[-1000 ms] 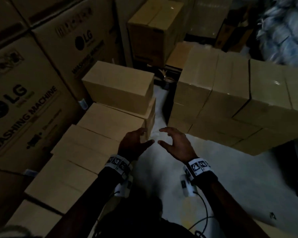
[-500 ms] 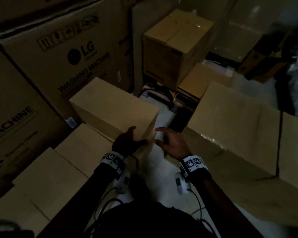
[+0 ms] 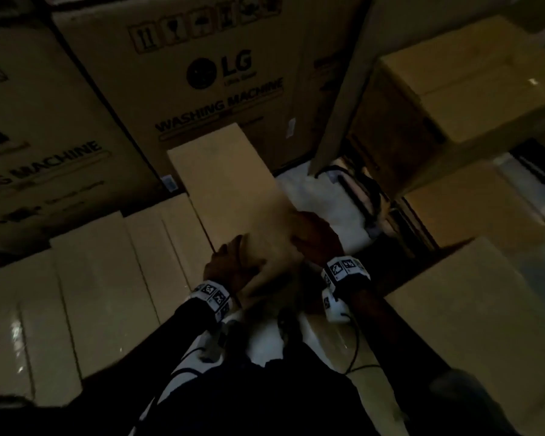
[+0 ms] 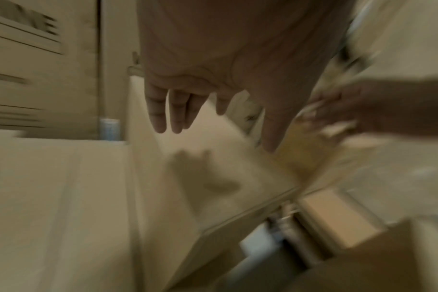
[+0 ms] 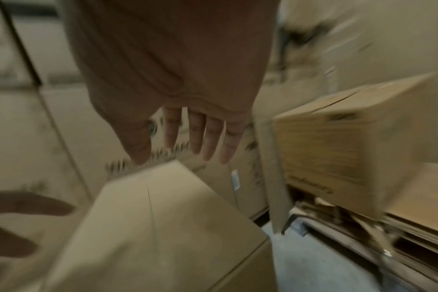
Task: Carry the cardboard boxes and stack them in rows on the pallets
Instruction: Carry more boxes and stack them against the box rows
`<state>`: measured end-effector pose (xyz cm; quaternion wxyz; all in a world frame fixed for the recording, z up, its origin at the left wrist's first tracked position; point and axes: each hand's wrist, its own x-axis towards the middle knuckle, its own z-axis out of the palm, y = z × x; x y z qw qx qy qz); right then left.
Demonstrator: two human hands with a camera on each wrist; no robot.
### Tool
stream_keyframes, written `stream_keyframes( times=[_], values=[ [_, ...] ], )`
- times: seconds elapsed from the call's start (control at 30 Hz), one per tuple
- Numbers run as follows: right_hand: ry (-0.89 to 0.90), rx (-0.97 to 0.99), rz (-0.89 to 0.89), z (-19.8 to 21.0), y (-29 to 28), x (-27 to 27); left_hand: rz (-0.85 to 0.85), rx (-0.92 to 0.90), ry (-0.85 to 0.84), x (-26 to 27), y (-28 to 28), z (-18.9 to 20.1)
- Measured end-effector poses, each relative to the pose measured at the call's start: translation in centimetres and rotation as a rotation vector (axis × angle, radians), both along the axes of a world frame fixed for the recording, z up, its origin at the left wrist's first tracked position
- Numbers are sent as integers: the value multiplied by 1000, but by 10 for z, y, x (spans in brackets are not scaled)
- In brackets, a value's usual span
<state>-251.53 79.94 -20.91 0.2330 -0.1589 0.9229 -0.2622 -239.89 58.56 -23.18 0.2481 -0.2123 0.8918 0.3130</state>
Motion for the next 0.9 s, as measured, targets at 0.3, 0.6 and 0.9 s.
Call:
stream_keyframes(
  times=[0.3,0.6,0.9],
  values=[
    [-223,76,301,-67,-11,-77,373,30,-252,-1,27,-78],
    [-283,10,207,-125,4,-89,545,117,-97,-23,46,-100],
    [-203,-45,136,-105,4,-80,514,-150,19,-34,45,-80]
  ],
)
